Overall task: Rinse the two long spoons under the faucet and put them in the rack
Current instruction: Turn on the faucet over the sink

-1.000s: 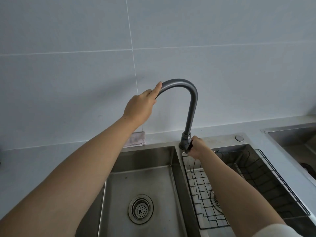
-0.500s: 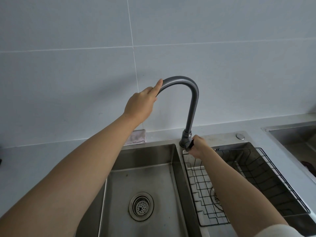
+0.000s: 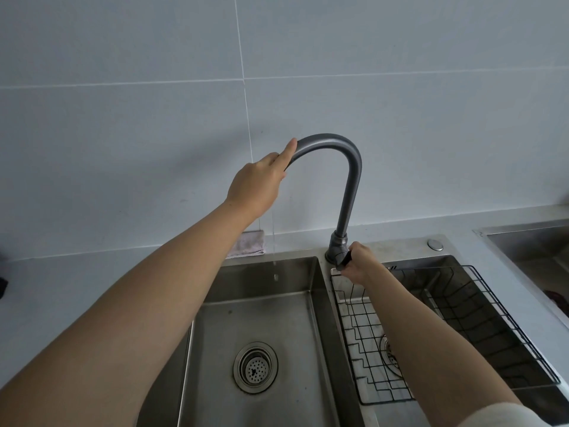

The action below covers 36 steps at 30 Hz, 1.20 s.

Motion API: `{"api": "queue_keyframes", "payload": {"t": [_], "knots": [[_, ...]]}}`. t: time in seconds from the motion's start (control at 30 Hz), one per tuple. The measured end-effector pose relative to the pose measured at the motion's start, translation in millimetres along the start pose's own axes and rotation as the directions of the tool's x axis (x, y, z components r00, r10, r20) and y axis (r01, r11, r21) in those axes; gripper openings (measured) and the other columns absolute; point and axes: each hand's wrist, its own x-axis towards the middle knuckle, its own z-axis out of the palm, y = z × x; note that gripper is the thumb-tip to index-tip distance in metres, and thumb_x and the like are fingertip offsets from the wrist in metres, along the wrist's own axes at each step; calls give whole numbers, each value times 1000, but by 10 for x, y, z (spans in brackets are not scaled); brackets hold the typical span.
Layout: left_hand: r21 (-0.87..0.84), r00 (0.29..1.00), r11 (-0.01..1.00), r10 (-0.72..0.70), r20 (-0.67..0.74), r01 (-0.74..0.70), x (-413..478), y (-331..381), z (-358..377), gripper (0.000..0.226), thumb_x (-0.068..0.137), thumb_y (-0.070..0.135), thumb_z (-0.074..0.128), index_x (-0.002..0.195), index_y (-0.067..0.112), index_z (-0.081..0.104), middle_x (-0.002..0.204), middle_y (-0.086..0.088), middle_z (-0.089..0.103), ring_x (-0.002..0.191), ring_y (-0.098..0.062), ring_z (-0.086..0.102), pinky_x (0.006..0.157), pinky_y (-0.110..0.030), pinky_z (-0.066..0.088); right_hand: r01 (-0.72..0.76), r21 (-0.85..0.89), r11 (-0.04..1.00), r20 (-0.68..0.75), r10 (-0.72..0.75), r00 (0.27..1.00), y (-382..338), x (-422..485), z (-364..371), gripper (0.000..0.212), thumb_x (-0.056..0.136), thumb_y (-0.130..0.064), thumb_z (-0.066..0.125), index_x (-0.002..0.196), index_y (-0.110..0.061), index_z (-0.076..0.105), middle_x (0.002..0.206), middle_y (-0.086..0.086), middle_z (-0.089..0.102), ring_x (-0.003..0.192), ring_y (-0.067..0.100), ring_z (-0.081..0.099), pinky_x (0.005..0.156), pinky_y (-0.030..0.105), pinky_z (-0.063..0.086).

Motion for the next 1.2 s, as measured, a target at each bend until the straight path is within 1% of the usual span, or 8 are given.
{"api": "queue_keyframes", "payload": {"t": [0.33,0.4,0.5,0.6,0.67,0.73,0.97,1.2], "knots": [[14,1000,1000,8,7,-8,-12,-8,3,55,96,6,40,145,15,16,121,-16,56,84,-37,60,64,-38,46,79,-62,995,47,-76,996,28,-137,10,22,99,-12,34,111,-4,50,72,10,43,60,18,43,66,28,42],[13,1000,1000,18,7,-18,-32,-10,7,57,96,6,40,146,16,15,128,-14,53,86,-35,60,62,-36,43,96,-226,969,10,-96,995,24,-146,10,21,101,-22,32,103,-7,46,70,8,44,62,17,45,68,29,44],[26,1000,999,21,6,-21,-67,-4,8,57,95,6,41,146,17,15,143,-12,42,97,-34,60,68,-36,46,196,-599,776,19,-231,973,33,-144,-27,32,101,-24,27,113,-1,47,81,10,47,72,20,47,63,27,37],[59,1000,998,21,-18,-20,-92,11,0,52,96,10,40,144,12,20,148,-18,34,118,-39,50,91,-47,44,272,-669,692,43,-329,943,29,-218,23,40,99,-30,35,121,3,42,92,16,54,78,23,52,61,27,44],[132,999,991,-26,21,23,-117,17,-16,52,99,20,33,146,16,11,154,-13,21,138,-33,28,111,-49,24,298,-811,504,98,-385,918,15,-246,21,57,97,-36,35,136,5,26,135,27,38,119,36,44,96,40,43],[197,996,978,-82,43,72,-159,-1,-36,54,99,30,26,146,20,1,157,-7,7,145,-26,7,117,-49,6,356,-907,225,232,-437,869,35,-272,7,57,99,-30,30,144,1,17,151,28,10,140,40,13,116,45,18],[295,978,939,-200,60,174,-420,-144,-126,64,96,46,19,145,18,-10,157,-7,-9,145,-25,-9,115,-54,-5,388,-883,-266,470,-518,715,-67,-753,217,75,97,-49,17,145,-4,-19,155,15,-22,143,28,-20,117,39,-8],[342,949,897,-311,41,279,-875,-454,-293,69,93,50,18,144,16,-13,157,-7,-12,144,-24,-11,115,-53,-5,385,-794,-471,606,-556,569,-115,-1126,600,80,93,-54,15,143,-4,-23,153,14,-27,142,27,-24,116,38,-12]]}}
